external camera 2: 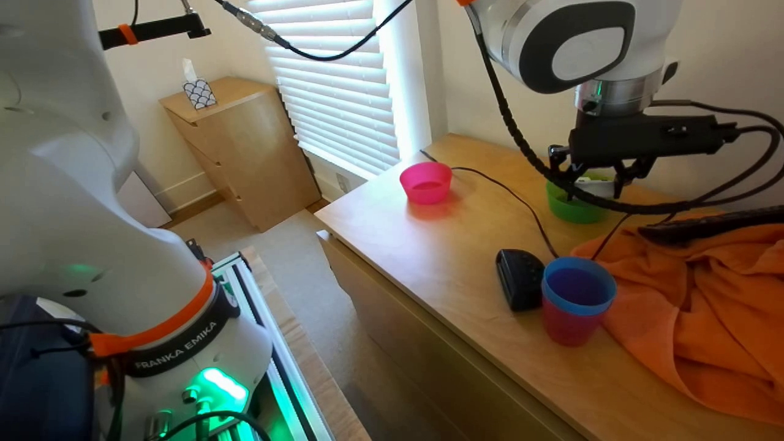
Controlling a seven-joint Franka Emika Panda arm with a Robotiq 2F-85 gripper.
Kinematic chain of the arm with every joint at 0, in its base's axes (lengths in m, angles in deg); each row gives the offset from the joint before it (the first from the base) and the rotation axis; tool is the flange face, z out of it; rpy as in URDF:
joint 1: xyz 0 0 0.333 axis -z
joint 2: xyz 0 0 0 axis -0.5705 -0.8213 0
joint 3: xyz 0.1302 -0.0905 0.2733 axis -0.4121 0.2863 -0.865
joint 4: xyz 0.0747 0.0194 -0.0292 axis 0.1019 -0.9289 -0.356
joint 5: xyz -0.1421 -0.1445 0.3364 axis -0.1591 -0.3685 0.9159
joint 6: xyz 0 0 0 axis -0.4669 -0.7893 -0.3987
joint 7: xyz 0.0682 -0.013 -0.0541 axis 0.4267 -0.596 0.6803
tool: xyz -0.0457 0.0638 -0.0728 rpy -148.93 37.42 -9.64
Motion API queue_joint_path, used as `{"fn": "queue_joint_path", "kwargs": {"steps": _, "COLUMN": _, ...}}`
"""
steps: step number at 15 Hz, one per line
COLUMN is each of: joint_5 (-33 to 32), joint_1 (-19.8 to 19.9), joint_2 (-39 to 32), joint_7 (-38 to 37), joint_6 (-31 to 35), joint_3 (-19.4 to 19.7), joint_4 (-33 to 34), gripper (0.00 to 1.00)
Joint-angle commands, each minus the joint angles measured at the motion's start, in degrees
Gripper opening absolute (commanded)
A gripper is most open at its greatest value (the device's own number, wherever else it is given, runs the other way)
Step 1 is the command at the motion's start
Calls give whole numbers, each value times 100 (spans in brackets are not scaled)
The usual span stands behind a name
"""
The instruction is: Put the white remote control in the blue cup.
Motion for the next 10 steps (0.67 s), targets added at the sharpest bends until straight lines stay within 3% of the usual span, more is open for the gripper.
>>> {"fn": "queue_joint_path", "kwargs": {"steps": 1, "joint_5": -70, "joint_1": 178, "joint_2": 1141, "joint_7": 353, "joint_6": 308, "joint_3": -106, "joint_4": -1044, "gripper": 43}}
{"fn": "queue_joint_path", "kwargs": {"steps": 4, "joint_5": -256, "joint_1": 92, "joint_2": 2034, "joint_7": 656, "joint_6": 272, "joint_3": 88, "joint_4": -1875, "gripper": 43}}
{"fn": "queue_joint_path", "kwargs": {"steps": 6, "joint_5": -1132, "joint_1": -109, "joint_2": 2635, "joint_7": 349, "joint_6": 86, "joint_3": 465, "joint_4": -2423, "gripper": 43}}
{"fn": "queue_joint_path", "kwargs": {"steps": 8, "joint_5": -2150, "joint_1": -390, "joint_2": 3073, "joint_7": 76, "joint_6": -54, "joint_3": 1151, "joint_4": -2775, "gripper": 43}}
{"fn": "queue_joint_path", "kwargs": {"steps": 9, "joint_5": -2628, "joint_1": -33, "joint_2": 3253, "joint_7": -85, "joint_6": -294, "joint_3": 1007, "joint_4": -2759, "gripper": 43}}
{"fn": "queue_joint_path", "kwargs": {"steps": 10, "joint_5": -3108, "joint_1": 624, "joint_2": 3508, "joint_7": -364, "joint_6": -542, "joint_3": 502, "joint_4": -2783, "gripper": 43}}
